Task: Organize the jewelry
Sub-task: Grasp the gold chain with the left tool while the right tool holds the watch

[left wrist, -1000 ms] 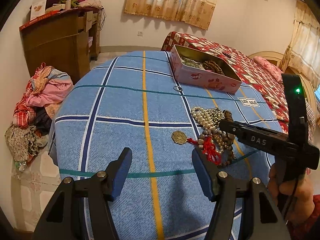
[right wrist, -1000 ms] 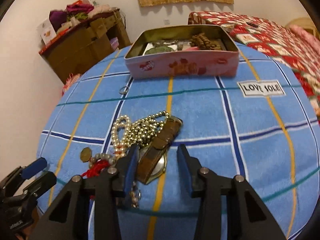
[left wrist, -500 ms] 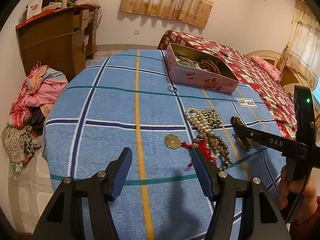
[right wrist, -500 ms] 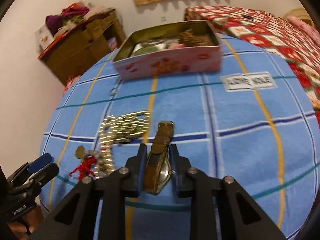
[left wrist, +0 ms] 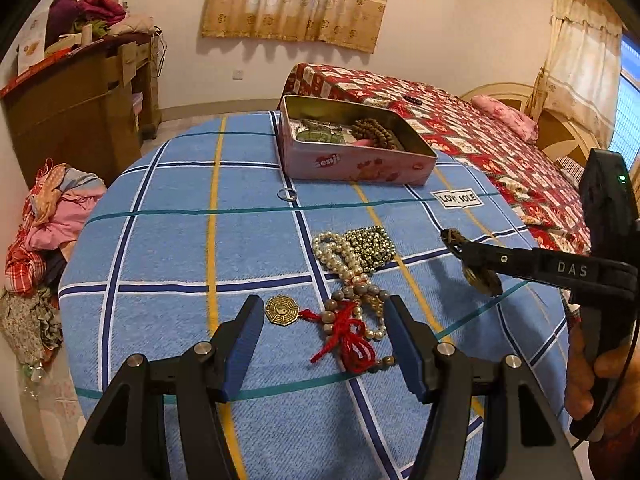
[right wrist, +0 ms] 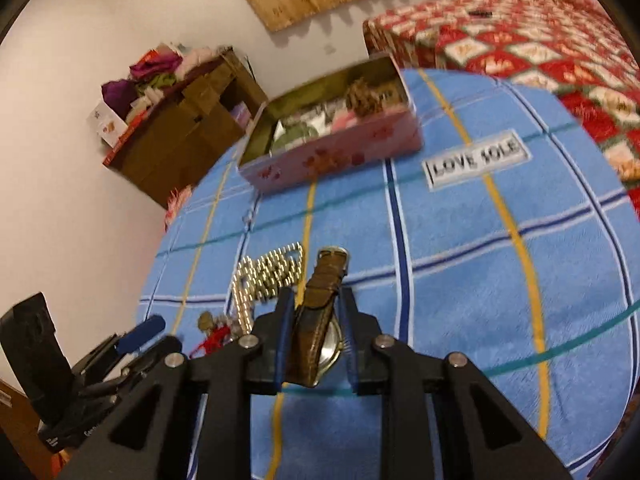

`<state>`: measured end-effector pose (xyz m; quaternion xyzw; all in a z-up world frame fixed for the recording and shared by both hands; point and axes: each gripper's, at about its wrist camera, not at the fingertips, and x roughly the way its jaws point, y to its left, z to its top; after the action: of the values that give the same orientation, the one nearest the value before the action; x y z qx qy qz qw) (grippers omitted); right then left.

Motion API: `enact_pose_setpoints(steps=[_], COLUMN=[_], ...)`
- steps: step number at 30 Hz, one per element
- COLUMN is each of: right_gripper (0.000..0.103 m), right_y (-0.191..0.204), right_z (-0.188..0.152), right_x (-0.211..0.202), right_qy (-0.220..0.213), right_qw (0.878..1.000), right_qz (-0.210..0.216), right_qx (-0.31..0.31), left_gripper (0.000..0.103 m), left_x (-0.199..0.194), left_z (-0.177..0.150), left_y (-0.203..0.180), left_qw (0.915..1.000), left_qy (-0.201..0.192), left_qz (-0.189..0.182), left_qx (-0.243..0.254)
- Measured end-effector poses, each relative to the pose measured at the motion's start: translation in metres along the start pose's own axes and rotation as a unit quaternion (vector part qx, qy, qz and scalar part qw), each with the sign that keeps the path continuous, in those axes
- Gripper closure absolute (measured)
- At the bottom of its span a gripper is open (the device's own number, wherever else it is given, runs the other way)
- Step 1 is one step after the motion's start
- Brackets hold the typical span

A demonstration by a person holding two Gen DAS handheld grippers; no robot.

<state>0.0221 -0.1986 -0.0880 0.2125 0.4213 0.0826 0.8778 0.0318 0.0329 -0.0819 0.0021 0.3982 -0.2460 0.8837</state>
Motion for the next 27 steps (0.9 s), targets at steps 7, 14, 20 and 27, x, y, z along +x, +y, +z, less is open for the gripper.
enact_pose_setpoints(steps=[7, 14, 20, 27], right_gripper=[0.078, 0.078, 0.078, 0.078], right_y=[-0.005, -0.005, -0.013, -0.016], right_z=[0.006, 0.013, 0.015, 0.018], right_x=[-0.013, -0.017, -0.02, -0.018], right_qy=[-0.037, -0.048, -0.053, -0.053], right_qw=[0.999, 0.998, 0.998, 0.998], right_qz=[-0.021, -0.045, -0.044, -0.038], right_qx=[0.003, -0.012, -0.004, 0.001], left_gripper=[0.04, 0.063, 0.063, 0.09], left_x=[0.013, 0.045, 0.084, 0.092], left_z=[0.016, 0.043, 0.045, 0.045], left_y=[-0.021, -0.052, -0.063, -0.056], left_qw=[0.9984, 0.9918, 0.9861, 0.9867], left_qy=[-0.004, -0.011, 0.051, 0.061], left_qz=[-0.023, -0.044, -0.04, -0.042], left_qx=[0.051, 0.119, 0.153, 0.145])
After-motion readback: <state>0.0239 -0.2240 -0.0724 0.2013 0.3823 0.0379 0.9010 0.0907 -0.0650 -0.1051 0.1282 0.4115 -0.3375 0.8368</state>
